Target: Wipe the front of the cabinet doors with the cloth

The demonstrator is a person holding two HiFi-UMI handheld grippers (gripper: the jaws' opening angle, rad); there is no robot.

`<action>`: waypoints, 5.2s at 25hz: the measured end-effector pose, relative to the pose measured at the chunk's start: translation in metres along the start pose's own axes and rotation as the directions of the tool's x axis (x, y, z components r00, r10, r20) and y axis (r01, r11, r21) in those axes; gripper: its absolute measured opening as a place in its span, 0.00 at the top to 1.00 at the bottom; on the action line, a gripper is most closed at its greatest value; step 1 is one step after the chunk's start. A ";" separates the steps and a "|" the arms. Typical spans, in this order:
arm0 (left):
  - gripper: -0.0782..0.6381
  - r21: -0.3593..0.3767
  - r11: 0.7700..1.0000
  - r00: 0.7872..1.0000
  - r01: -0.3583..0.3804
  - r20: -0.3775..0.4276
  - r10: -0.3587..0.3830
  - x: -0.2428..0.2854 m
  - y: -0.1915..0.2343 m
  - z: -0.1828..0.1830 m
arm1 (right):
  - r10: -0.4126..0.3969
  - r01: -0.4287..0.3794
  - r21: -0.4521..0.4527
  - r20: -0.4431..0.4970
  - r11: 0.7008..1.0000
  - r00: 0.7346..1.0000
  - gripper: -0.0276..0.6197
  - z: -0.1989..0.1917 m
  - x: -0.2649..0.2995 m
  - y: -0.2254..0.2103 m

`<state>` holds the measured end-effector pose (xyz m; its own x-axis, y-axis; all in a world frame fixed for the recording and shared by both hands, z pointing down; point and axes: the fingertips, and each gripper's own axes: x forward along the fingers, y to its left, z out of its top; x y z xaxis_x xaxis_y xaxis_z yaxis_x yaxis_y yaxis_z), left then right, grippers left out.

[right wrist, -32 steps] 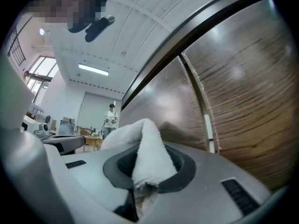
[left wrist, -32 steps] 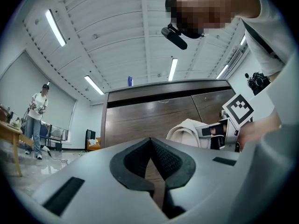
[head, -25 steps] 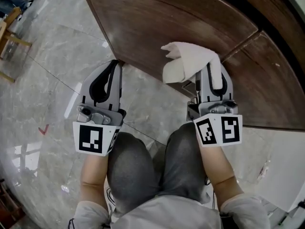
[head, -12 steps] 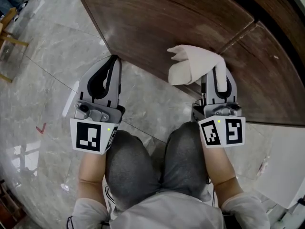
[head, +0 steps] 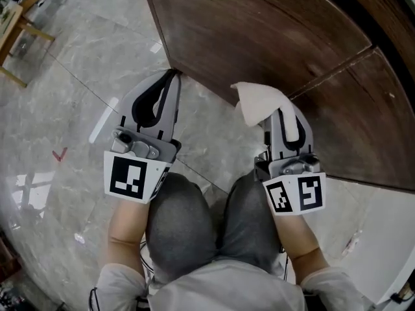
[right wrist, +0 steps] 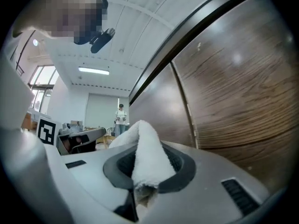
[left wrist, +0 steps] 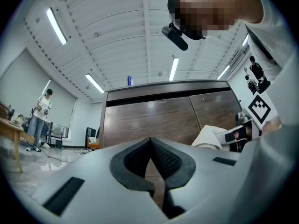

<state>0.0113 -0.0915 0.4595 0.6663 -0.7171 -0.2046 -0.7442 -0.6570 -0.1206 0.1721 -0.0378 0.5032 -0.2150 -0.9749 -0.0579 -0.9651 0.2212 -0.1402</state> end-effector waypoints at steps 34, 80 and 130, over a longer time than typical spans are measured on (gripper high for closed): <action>0.87 0.016 0.987 0.977 -0.159 -0.138 0.160 -0.084 0.141 -0.070 | 0.070 -0.094 -0.137 -0.172 0.986 0.983 0.85 -0.140 0.265 0.132; 0.87 0.016 0.999 0.991 -0.052 -0.125 0.053 -0.049 0.062 -0.066 | 0.012 -0.068 -0.212 -0.253 0.975 0.967 0.85 -0.116 0.129 0.026; 0.87 0.006 0.996 0.985 -0.087 -0.150 0.087 -0.048 0.084 -0.102 | 0.108 -0.150 -0.246 -0.177 0.958 0.978 0.85 -0.057 0.079 0.016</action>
<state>-0.0778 -0.1359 0.5582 0.5988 -0.7981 -0.0665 -0.7995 -0.5909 -0.1080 0.1311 -0.1129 0.5527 -0.3407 -0.9345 0.1032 -0.9287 0.3516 0.1177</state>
